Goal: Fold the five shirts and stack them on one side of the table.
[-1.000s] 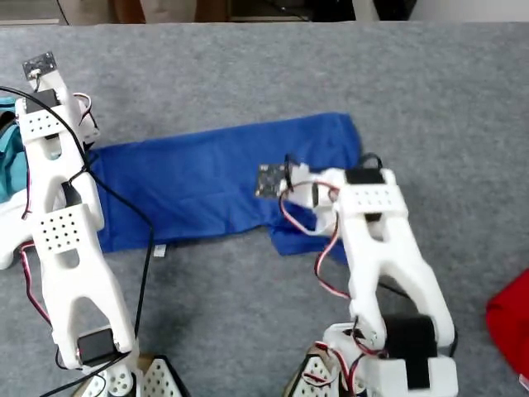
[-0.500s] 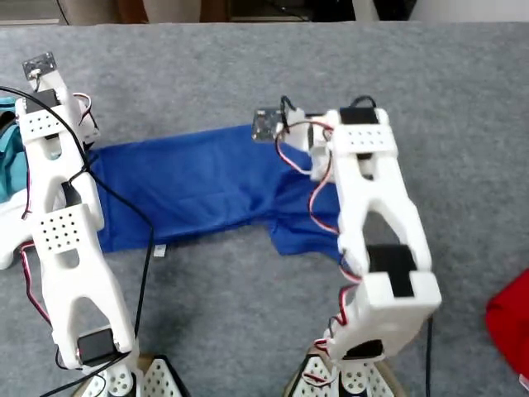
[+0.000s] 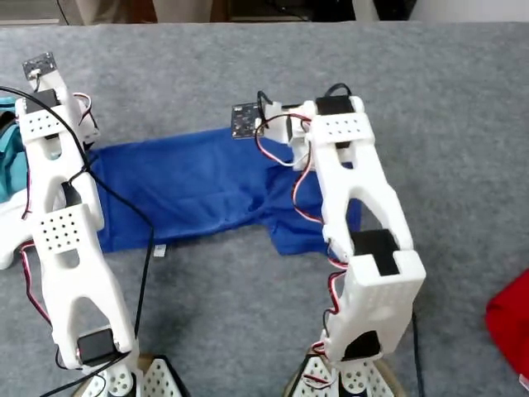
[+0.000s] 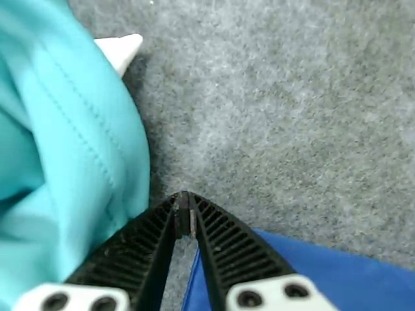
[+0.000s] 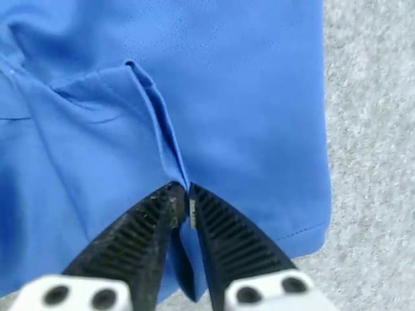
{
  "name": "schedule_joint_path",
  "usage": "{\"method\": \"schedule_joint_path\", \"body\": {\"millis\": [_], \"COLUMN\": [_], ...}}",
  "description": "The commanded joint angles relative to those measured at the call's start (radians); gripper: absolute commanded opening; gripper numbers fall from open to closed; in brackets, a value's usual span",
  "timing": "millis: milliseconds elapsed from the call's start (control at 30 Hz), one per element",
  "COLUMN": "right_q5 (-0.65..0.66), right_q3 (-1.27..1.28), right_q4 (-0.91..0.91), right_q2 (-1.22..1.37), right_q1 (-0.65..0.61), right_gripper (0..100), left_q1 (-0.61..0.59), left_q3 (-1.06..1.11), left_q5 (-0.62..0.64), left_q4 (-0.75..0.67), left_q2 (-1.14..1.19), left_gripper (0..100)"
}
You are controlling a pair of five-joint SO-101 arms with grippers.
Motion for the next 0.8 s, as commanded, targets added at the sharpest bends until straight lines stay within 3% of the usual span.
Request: {"method": "schedule_joint_path", "body": {"millis": [0,133,267,433,533,767], "right_q5": [0.009,-0.031,-0.034,-0.029,0.034,0.026], "right_q3": [-0.053,-0.054,-0.038,0.084,0.272,0.852], "right_q4": [-0.003,-0.028,-0.031,0.018,0.103,-0.091], "right_q2": [-0.008,-0.018,-0.084,-0.223,-0.338,-0.743], "right_q1": [-0.005,0.021,0.028,0.024,0.012,0.051], "right_gripper": [5.4,20.4,28.9,27.7,24.6,32.4], "left_q1": [-0.012,-0.012,-0.012,-0.012,-0.011,-0.011], "left_q3": [-0.003,-0.003,-0.003,-0.003,-0.003,-0.003], "left_q5": [-0.002,-0.002,-0.002,-0.002,-0.003,-0.003], "left_q4": [-0.017,-0.017,-0.017,-0.017,-0.017,-0.018], "left_q2": [-0.018,-0.018,-0.018,-0.018,-0.018,-0.018], "left_gripper": [2,2,2,2,2,2]}}
